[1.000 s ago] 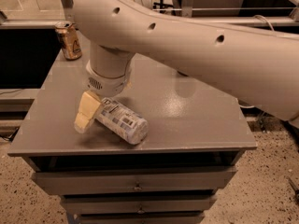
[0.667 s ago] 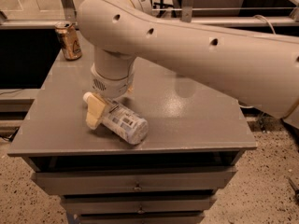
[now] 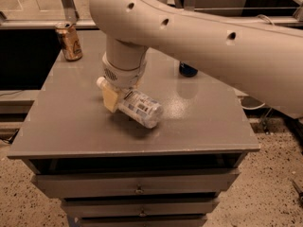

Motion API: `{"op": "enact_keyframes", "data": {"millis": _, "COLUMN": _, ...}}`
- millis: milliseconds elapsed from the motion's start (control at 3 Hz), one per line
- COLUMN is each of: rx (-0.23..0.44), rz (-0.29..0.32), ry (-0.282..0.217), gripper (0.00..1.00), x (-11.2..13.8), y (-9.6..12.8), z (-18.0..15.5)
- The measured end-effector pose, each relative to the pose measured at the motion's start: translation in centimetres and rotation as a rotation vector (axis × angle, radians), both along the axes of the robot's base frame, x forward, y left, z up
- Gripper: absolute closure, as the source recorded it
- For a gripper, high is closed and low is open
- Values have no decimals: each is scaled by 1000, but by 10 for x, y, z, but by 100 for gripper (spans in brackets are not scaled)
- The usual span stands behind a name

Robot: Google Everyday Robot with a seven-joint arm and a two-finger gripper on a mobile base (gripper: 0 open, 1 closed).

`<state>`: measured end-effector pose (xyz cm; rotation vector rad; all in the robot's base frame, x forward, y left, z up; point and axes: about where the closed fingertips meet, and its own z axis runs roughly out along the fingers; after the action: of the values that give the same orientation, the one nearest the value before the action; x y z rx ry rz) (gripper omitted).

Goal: Place blue plastic bottle upright

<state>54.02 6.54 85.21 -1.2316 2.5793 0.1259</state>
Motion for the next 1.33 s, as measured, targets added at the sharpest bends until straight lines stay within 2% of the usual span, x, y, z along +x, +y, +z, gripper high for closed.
{"op": "enact_keyframes", "data": {"millis": 333, "rx": 104, "rz": 21, "ry": -130, "gripper": 97, "x": 24, "y": -19, "z": 51}}
{"op": "enact_keyframes", "data": {"millis": 667, "rx": 264, "rz": 64, "ry": -255, "gripper": 100, "x": 44, "y": -36, "z": 91}}
{"op": "enact_keyframes", "data": {"millis": 1333, "rx": 681, "rz": 90, "ry": -474, "gripper": 100, "x": 70, "y": -57, "z": 141}}
